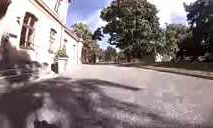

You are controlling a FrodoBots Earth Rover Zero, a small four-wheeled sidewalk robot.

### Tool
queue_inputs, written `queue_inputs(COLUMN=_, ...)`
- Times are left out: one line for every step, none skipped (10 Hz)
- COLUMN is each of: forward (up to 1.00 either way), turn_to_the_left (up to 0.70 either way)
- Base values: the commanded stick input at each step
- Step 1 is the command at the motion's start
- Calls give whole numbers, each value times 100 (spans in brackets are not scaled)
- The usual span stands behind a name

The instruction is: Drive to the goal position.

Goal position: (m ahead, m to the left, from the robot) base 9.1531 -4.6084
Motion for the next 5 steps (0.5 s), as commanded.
queue_inputs(forward=70, turn_to_the_left=0)
queue_inputs(forward=70, turn_to_the_left=0)
queue_inputs(forward=70, turn_to_the_left=0)
queue_inputs(forward=70, turn_to_the_left=0)
queue_inputs(forward=70, turn_to_the_left=0)
